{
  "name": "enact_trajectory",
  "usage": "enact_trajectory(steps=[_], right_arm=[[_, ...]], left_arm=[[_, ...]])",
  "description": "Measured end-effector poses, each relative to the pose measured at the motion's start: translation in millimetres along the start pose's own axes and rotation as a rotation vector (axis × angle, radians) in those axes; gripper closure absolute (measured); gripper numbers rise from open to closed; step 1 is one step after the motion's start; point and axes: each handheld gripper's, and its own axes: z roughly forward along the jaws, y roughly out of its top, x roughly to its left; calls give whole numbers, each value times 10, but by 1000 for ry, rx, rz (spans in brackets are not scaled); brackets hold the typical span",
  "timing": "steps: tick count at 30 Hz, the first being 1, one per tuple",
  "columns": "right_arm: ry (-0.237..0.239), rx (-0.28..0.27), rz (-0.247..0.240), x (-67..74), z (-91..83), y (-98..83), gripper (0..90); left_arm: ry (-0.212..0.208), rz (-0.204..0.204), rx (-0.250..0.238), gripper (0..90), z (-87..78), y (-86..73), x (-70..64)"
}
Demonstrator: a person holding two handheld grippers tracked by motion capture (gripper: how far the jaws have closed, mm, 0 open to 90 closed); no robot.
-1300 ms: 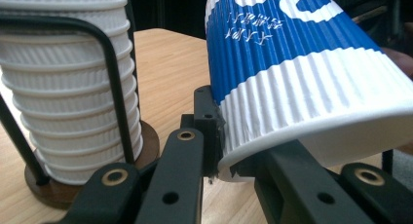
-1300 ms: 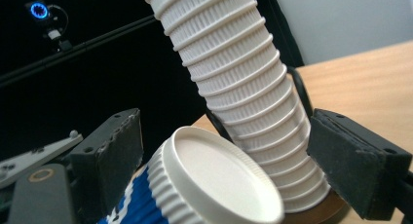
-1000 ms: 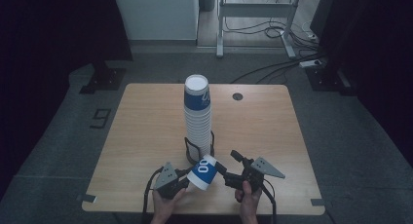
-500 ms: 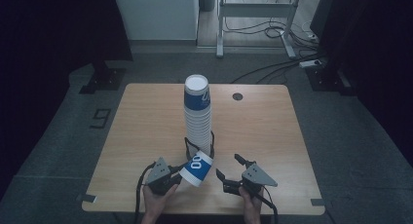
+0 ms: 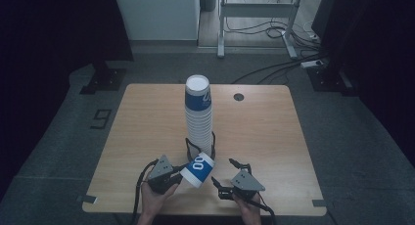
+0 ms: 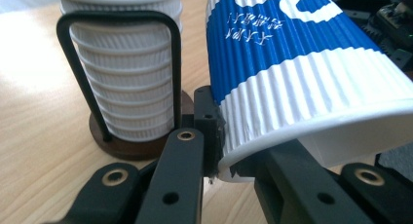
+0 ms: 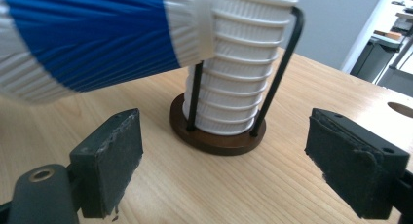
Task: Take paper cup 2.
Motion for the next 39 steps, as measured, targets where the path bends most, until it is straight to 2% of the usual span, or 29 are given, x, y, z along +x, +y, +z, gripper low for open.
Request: enact_trajectory(steps=[2,3,4,9,11,12,17,18,19,20,21,22,23,24,29,30,34,39], right_arm=[[18,14,-22,23,15,-3,128],[18,14,-22,23,15,-3,128],[28,23,-41,47,28,-9,128],[28,20,-78,91,24,-2,130],[5,31,-97,114,22,10,130],[20,38,-113,119,18,12,127],[23,44,-145,121,17,10,127],[35,55,-175,128,21,10,128],[35,55,-175,128,21,10,128],[37,74,-228,143,21,14,128],[37,74,-228,143,21,14,128],[34,77,-261,158,33,15,128],[34,77,-261,158,33,15,128],[25,82,-289,167,41,18,128],[13,70,-327,175,53,16,128],[4,72,-346,185,55,15,129],[0,62,-367,180,53,20,130],[7,75,-397,196,60,36,124]], left_arm=[[-7,6,30,839,11,32,-1],[-7,6,30,839,11,32,-1],[-17,2,56,839,28,61,2],[-23,-15,104,841,59,97,14],[-43,-14,120,841,75,109,15],[-48,-6,145,841,89,126,9],[-69,-2,176,841,115,161,3],[-76,4,193,841,126,183,-7],[-76,4,193,841,126,183,-7],[-71,7,217,841,135,209,-12],[-71,7,217,842,135,209,-12],[-82,11,233,842,146,229,-19],[-82,11,233,842,146,229,-19],[-93,21,254,842,160,248,-30],[-89,21,283,842,181,266,-31],[-92,5,299,842,195,271,-21],[-102,-5,332,844,208,289,-13],[-100,11,367,845,227,319,-16]])
